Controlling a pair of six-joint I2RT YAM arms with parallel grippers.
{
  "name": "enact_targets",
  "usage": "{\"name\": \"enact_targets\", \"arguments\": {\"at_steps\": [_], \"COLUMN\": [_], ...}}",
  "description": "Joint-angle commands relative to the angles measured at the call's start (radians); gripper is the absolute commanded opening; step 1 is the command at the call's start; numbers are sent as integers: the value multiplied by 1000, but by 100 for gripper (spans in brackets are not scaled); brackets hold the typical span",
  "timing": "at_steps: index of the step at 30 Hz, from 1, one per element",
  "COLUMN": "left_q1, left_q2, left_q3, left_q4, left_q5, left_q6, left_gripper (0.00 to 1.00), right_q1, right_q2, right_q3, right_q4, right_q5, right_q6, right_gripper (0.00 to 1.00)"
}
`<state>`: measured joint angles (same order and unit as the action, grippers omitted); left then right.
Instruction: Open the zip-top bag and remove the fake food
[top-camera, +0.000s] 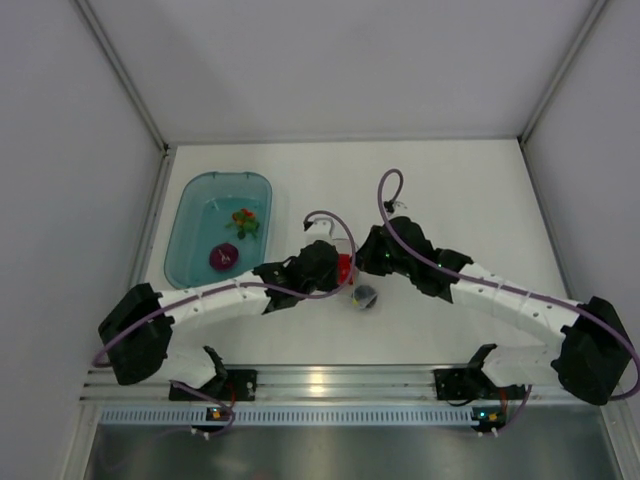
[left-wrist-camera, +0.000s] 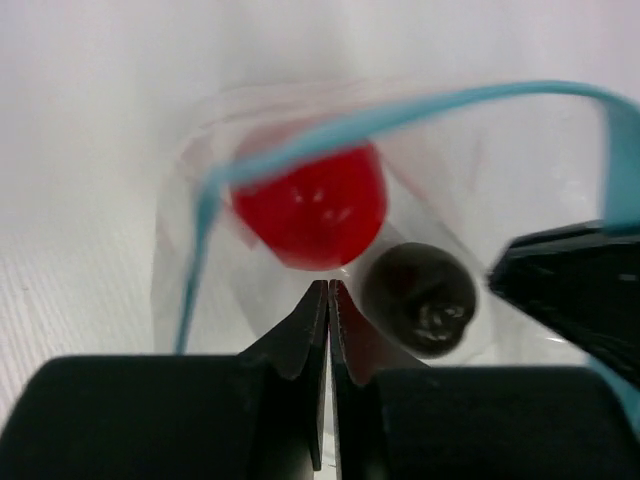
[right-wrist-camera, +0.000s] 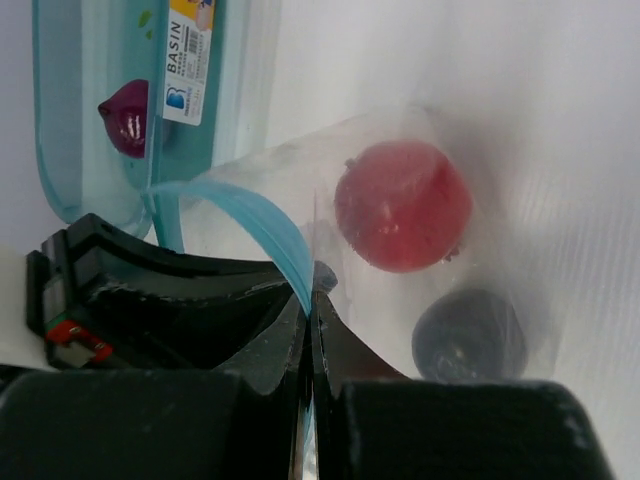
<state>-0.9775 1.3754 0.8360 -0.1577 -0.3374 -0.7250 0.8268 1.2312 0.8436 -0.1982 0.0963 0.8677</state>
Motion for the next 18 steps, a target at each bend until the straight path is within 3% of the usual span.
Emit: {"name": "enact_targets", "arguments": {"at_steps": [1, 2, 6, 11, 18], "left_q1": [-3, -1, -3, -3, -3], "left_q2": [71, 83, 155, 221, 237], "left_q3": [35, 38, 90, 140, 189], "left_q4": [90, 104, 116, 116, 127], "left_q5": [-84, -91, -63, -42, -41], "left_q6": [48, 53, 67, 49, 53], "left_gripper": [10, 19, 22, 37, 48], "right_q1": [-57, -83, -124, -144, -161], "right_q2": [-42, -47, -56, -70, -59], "right_q3": [-32, -41, -70, -72, -89], "right_q4": [57, 59, 43, -27, -46], "right_q5": [-91, -124, -185, -181, -216], "right_q6": [-18, -22, -62, -122, -173], "right_gripper": [0, 0, 0, 0, 0]}}
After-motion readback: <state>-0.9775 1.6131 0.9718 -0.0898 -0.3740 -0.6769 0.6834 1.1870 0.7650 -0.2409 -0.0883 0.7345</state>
